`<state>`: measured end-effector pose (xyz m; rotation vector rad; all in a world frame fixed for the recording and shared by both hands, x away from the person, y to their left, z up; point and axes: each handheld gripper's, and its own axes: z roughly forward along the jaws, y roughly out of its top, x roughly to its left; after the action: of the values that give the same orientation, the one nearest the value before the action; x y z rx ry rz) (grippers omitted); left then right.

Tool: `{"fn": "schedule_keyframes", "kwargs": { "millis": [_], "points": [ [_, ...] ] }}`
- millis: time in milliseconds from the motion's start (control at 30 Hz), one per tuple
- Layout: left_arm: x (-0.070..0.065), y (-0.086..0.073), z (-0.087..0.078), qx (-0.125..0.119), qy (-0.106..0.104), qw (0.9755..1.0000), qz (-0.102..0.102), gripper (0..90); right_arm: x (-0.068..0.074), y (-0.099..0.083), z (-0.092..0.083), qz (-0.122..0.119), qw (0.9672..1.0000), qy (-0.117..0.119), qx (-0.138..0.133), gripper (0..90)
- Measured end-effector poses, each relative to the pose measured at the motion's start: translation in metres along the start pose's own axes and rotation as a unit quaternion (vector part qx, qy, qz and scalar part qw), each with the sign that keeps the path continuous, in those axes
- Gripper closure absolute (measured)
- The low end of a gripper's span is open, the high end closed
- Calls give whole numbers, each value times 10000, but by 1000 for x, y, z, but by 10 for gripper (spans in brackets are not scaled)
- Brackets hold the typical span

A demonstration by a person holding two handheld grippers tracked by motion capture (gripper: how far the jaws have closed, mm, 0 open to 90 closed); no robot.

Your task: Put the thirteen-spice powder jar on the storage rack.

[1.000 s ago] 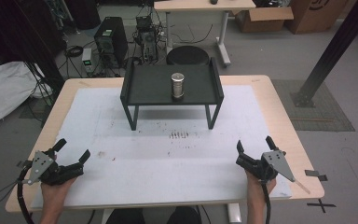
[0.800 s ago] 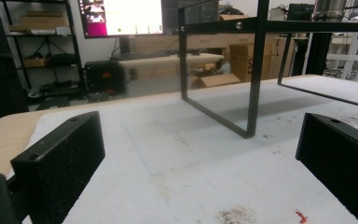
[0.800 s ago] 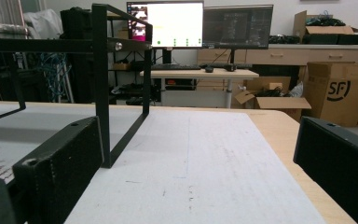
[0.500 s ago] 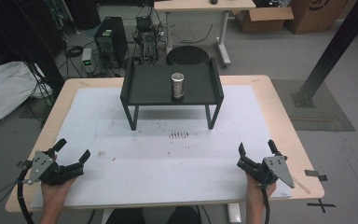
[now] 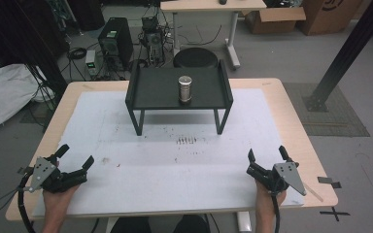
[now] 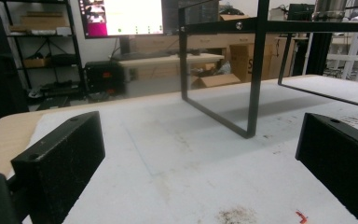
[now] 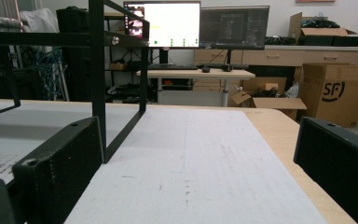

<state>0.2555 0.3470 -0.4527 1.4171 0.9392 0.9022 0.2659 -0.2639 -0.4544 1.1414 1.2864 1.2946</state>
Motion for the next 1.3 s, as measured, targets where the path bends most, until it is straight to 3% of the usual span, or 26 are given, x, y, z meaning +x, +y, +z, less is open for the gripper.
{"fn": "schedule_keyframes", "kwargs": {
  "millis": [1300],
  "points": [
    [0, 0, 0, 0, 0, 10000, -10, 17, 0, 0, 0, -10, 10000, 2, -17, 25]
  ]
}}
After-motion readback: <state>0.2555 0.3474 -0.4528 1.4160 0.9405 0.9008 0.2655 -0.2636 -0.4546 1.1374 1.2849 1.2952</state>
